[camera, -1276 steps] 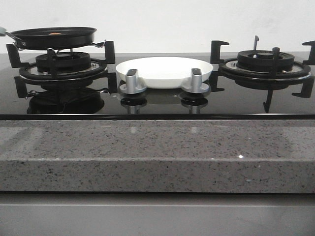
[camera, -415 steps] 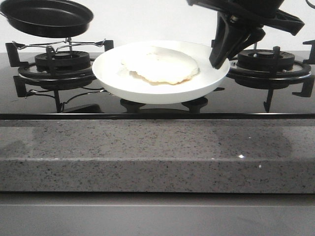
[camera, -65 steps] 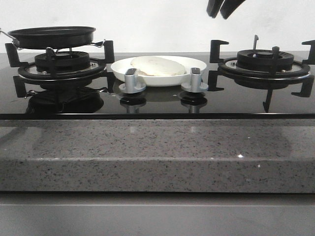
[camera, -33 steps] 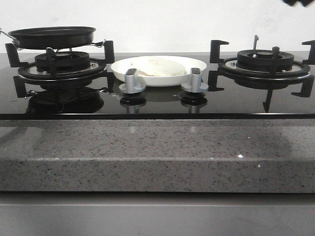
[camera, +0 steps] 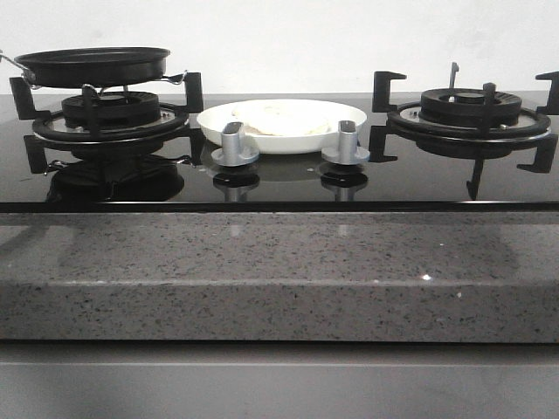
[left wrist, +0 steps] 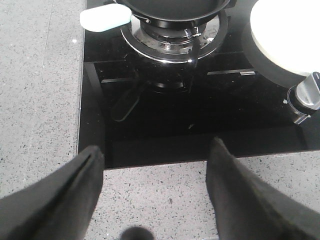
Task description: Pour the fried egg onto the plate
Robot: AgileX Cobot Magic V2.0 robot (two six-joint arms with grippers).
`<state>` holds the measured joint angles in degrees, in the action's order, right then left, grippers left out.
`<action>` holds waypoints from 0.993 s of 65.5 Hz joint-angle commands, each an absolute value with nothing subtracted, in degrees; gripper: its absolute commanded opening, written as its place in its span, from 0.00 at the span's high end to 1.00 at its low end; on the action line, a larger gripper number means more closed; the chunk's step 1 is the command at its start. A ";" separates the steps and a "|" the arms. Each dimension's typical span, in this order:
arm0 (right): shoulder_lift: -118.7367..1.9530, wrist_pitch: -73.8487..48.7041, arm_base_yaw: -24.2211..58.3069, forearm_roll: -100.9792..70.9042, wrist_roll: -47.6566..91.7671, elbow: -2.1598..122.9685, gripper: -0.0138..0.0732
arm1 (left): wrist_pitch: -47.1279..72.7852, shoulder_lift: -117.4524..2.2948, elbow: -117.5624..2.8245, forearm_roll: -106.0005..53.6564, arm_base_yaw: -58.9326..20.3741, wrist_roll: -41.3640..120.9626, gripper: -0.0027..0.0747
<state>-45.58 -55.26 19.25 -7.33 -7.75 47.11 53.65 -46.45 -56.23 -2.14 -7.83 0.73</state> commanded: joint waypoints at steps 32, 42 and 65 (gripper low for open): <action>-43.94 -53.22 19.26 -5.60 -7.11 48.40 0.58 | 50.03 -46.12 -57.75 -2.84 -8.22 0.00 0.40; -43.94 -53.22 19.26 -5.60 -7.11 48.40 0.58 | 50.03 -46.12 -57.75 -2.84 -8.22 0.00 0.40; -43.94 -53.56 19.26 -5.60 -7.11 48.40 0.83 | 50.03 -46.12 -57.75 -2.84 -8.22 0.00 0.71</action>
<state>-44.24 -55.92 19.25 -6.02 -7.64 47.08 53.65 -46.45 -56.23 -2.35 -7.83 0.73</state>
